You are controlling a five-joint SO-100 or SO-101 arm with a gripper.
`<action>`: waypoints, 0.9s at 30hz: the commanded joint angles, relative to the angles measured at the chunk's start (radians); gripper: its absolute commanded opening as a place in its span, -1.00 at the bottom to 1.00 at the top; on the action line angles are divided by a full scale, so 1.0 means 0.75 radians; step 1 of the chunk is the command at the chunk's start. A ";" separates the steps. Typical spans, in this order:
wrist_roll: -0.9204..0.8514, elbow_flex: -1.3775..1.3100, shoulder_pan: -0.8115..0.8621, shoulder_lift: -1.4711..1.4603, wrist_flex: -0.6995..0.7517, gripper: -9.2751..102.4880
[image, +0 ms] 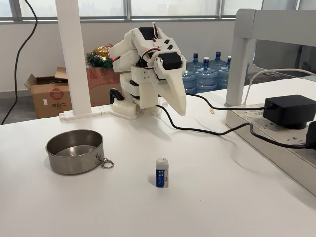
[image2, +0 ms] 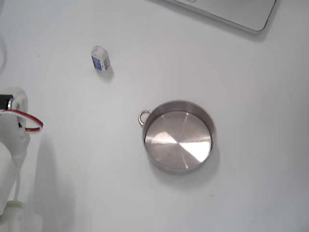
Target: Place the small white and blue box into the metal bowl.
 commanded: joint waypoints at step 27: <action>1.331 0.067 0.366 -1.305 -1.771 -0.91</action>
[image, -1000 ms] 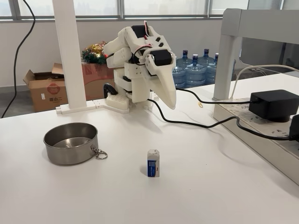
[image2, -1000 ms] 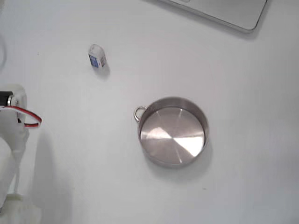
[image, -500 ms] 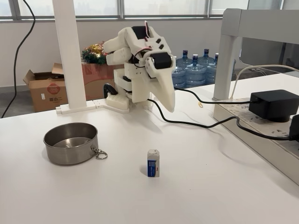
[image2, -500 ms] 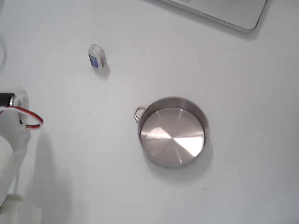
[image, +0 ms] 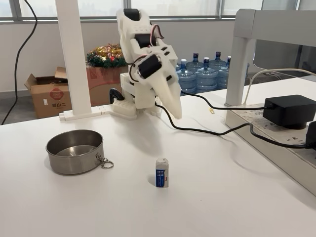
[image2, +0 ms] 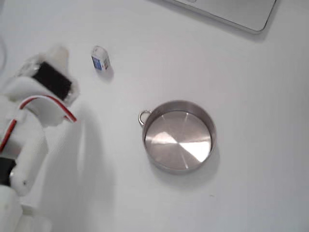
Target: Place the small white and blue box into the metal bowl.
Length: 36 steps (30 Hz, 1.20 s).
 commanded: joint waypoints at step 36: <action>0.757 0.070 0.205 -1.227 -1.282 -0.82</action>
